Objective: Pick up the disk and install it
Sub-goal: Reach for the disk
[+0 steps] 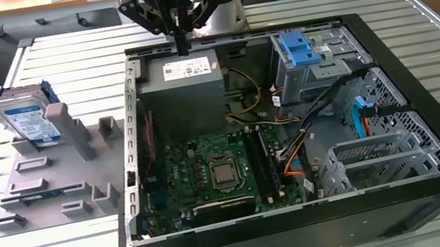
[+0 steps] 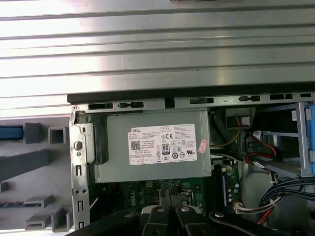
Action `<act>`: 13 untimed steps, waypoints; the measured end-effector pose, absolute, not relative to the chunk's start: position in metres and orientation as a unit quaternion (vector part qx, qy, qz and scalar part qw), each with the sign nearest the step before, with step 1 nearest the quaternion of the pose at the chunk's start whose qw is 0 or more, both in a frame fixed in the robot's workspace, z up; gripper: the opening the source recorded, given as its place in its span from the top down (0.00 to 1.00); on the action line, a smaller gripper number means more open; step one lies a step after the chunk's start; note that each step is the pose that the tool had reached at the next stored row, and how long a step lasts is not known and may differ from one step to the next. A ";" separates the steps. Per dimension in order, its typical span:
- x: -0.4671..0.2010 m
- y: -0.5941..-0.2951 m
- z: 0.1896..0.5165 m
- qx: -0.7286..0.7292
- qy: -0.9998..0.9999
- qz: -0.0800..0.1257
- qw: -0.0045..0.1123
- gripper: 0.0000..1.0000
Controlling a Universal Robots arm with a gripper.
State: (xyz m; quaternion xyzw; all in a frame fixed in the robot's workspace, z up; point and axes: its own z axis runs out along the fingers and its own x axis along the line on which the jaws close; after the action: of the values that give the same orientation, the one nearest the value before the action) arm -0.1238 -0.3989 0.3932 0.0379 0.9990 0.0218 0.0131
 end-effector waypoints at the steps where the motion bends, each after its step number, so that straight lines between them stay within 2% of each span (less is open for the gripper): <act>1: -0.124 -0.399 0.393 0.038 0.999 0.022 0.013 0.89; 13: -0.142 -0.391 0.392 0.038 0.999 0.022 0.013 0.89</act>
State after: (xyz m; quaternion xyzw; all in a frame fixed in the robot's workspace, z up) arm -0.1424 -0.3908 0.3923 0.0379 0.9990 0.0218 0.0130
